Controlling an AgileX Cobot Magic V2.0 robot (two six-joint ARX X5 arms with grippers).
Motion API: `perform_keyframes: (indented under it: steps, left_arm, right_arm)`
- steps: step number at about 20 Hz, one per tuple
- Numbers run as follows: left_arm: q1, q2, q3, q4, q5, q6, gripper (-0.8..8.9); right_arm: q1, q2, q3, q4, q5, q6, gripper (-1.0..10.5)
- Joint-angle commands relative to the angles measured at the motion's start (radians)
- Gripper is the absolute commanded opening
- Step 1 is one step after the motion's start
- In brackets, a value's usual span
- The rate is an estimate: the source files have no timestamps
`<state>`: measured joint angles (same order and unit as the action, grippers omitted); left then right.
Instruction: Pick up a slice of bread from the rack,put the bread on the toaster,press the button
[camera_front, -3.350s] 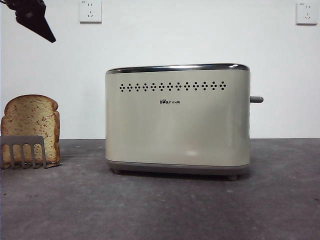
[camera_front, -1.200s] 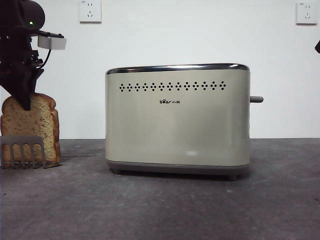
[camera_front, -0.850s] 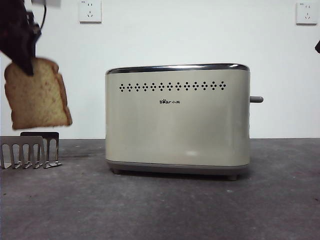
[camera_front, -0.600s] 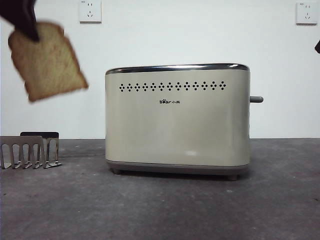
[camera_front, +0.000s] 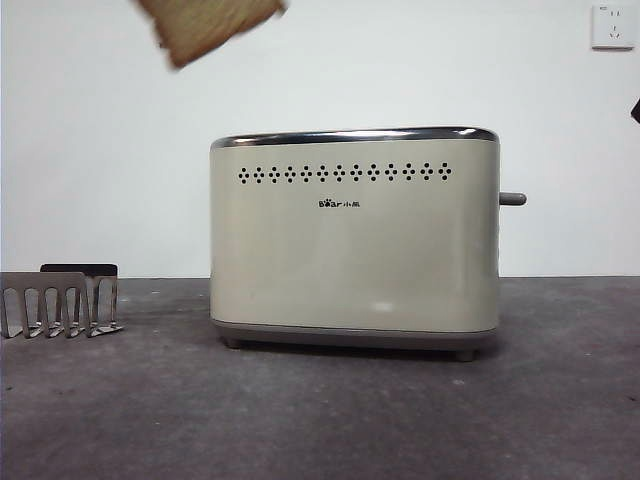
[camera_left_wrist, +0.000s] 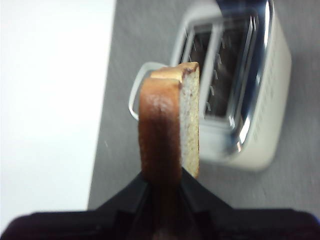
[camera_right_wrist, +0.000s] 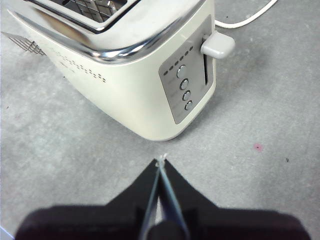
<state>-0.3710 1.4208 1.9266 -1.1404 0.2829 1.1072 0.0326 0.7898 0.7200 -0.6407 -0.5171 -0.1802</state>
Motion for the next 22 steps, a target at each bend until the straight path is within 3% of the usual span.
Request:
perform_keyframes:
  steps: [1,5,10,22]
  left_arm:
    - [-0.061,0.042,0.086,-0.017,0.000,-0.068,-0.10]
    - [-0.175,0.132,0.143,-0.056,-0.080,-0.063,-0.10]
    - [-0.263,0.237,0.143,-0.050,-0.084,-0.025,-0.10]
    - [-0.267,0.334,0.143,-0.005,-0.127,-0.002,-0.10]
  right_arm:
    - [0.001,0.000,0.005,0.000,-0.005,-0.008,-0.1]
    - [0.001,0.000,0.005,0.000,-0.011,-0.016,-0.1]
    - [0.001,0.000,0.005,-0.015,-0.019,-0.016,-0.1]
    - [0.001,0.000,0.005,-0.019,-0.019,-0.015,-0.1]
